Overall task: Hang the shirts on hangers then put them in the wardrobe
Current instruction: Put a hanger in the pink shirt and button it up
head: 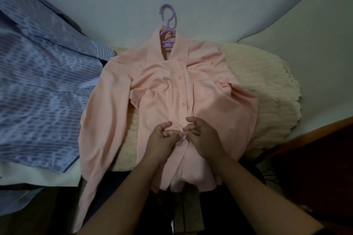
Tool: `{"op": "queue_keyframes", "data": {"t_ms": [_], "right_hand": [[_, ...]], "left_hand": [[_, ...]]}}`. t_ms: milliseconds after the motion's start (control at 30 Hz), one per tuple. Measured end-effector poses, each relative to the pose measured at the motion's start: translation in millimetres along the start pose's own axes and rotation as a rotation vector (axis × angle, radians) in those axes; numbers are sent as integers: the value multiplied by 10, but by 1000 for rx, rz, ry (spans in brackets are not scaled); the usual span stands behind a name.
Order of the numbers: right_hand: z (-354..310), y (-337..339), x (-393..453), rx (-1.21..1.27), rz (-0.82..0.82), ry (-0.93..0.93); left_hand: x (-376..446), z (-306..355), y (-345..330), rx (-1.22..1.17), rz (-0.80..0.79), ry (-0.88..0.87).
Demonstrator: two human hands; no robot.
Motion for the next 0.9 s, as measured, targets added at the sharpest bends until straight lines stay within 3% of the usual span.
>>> {"op": "queue_keyframes", "data": {"t_ms": [200, 333, 467, 533, 700, 767, 900], "right_hand": [[109, 17, 51, 98, 74, -102], [89, -11, 48, 43, 65, -59], [60, -35, 55, -53, 62, 3], [41, -34, 61, -109, 49, 24], [-182, -50, 168, -339, 31, 256], [-209, -34, 271, -324, 47, 228], [-294, 51, 598, -230, 112, 141]], "left_hand": [[12, -67, 11, -97, 14, 82], [4, -100, -65, -250, -37, 241], [6, -46, -64, -175, -69, 289], [-2, 63, -24, -86, -29, 220], [96, 467, 119, 163, 86, -166], [171, 687, 130, 311, 126, -299], [425, 968, 46, 390, 153, -366]]}}
Point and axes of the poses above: each hand's wrist, its own x-axis towards the middle knuckle, its own y-axis out of the back of the hand, z = x × y, the point moved 9 cm from there along x, towards the middle knuckle, and after that the axes turned 13 degrees about z, right-handed, at the moved point
